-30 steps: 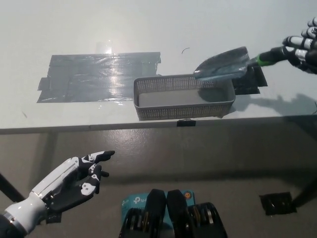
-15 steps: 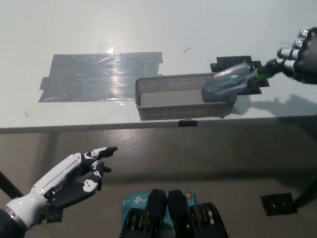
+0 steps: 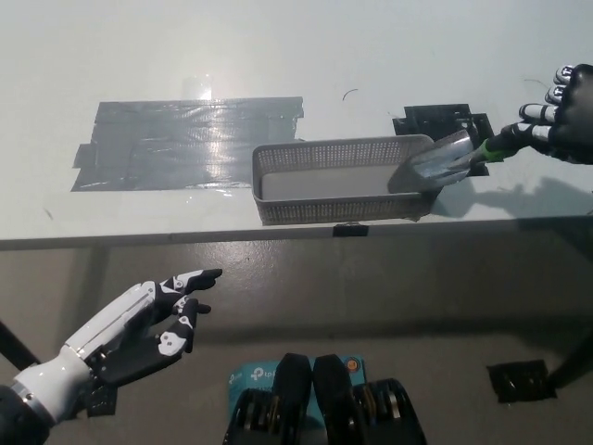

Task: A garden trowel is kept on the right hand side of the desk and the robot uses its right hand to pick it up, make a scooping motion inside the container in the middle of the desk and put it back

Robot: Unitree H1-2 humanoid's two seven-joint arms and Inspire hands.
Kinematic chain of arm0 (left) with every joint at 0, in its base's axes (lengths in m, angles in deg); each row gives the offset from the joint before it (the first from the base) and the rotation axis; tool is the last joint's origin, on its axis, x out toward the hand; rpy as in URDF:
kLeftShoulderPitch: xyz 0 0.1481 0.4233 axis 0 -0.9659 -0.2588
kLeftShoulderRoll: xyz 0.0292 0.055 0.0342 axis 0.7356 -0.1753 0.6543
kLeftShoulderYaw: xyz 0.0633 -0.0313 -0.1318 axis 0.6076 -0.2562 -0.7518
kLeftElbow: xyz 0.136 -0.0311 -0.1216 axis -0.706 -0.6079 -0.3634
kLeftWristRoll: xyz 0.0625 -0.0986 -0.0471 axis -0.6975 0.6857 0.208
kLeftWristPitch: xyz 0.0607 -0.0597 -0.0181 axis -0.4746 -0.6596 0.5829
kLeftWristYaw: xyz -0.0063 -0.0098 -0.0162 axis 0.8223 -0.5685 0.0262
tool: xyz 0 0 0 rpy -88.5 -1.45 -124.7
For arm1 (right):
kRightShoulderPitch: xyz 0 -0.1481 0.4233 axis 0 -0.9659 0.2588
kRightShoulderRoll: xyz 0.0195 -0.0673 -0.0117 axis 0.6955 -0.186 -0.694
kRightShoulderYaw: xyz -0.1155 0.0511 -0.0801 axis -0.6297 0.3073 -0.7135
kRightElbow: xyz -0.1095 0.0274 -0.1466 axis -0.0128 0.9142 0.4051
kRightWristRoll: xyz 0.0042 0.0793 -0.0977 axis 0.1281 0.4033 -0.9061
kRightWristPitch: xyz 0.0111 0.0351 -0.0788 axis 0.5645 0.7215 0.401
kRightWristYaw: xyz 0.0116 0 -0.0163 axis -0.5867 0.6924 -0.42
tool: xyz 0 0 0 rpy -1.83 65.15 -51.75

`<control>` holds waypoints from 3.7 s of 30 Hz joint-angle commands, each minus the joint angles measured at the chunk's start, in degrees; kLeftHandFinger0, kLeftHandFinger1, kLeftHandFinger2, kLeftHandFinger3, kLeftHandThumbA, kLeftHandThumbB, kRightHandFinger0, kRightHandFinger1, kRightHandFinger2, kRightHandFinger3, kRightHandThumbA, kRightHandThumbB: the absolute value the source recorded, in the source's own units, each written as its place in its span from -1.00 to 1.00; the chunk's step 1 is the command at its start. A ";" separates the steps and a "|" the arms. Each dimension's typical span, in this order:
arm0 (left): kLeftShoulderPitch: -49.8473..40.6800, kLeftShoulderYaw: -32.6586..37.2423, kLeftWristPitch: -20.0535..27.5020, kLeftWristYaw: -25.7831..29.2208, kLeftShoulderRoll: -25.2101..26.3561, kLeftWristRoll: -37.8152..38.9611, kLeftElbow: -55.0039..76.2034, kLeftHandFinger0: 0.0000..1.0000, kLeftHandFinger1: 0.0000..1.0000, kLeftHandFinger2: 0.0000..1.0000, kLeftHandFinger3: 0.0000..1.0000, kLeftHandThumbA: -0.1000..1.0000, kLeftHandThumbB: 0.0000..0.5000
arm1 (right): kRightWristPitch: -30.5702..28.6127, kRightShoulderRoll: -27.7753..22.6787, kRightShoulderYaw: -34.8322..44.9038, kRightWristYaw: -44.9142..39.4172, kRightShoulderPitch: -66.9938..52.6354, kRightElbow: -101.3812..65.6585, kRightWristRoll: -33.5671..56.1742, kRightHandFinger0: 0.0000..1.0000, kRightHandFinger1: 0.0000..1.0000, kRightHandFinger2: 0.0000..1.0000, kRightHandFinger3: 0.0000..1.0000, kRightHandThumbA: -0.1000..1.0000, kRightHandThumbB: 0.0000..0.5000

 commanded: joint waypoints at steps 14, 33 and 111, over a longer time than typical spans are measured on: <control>2.04 0.76 -0.82 -0.39 0.67 0.05 2.08 0.90 1.00 1.00 1.00 0.62 -0.75 | -0.05 9.22 0.50 2.01 5.80 7.17 0.76 -1.00 -1.00 -1.00 -0.34 -0.75 -0.27; 2.50 2.83 2.22 -0.69 0.23 -0.78 0.00 0.93 1.00 1.00 1.00 0.65 -0.81 | -0.05 21.09 6.62 2.97 -3.44 11.43 1.50 -1.00 -1.00 -0.66 -0.71 -1.00 -0.84; -9.88 -1.75 6.88 0.03 0.01 -0.39 1.64 0.96 1.00 1.00 1.00 0.59 -0.78 | 42.44 29.56 46.65 -64.88 -15.91 6.90 19.42 1.00 1.00 1.00 1.00 0.51 1.00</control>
